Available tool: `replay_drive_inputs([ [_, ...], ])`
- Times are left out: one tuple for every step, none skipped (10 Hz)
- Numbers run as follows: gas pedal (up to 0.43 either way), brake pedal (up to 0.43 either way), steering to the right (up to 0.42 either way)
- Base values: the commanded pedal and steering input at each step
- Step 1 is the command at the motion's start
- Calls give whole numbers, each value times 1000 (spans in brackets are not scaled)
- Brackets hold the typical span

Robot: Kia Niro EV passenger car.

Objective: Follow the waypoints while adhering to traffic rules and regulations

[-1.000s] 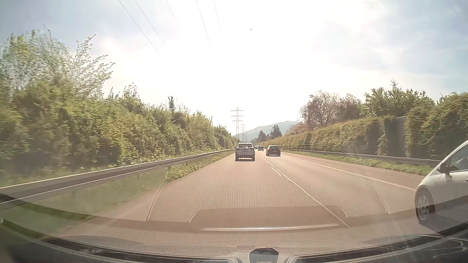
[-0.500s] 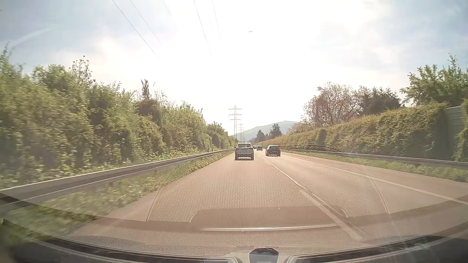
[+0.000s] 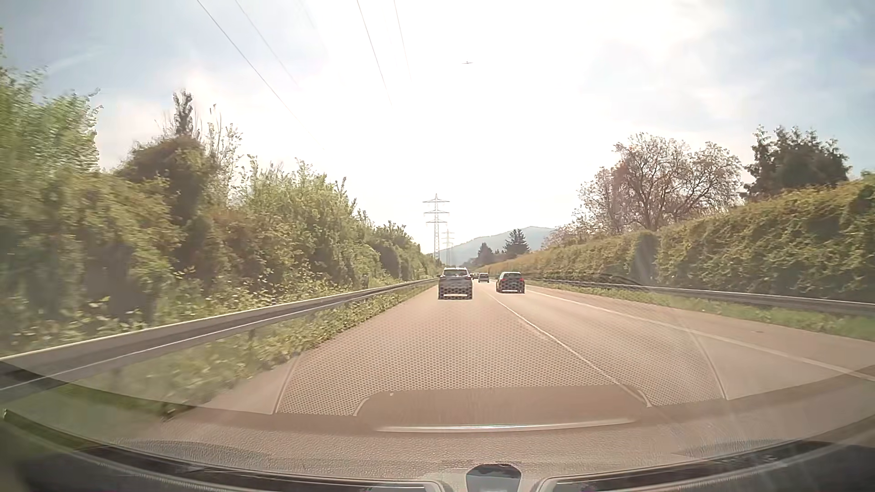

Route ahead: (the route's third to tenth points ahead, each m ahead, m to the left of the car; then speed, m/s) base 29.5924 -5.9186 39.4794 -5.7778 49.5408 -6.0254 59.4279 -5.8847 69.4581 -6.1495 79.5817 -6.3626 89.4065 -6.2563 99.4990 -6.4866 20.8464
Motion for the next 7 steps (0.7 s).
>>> replay_drive_inputs([
  [138, 0, 5],
  [138, 0, 4],
  [138, 0, 3],
  [138, 0, 3],
  [138, 0, 2],
  [138, 0, 3],
  [138, 0, 2],
])
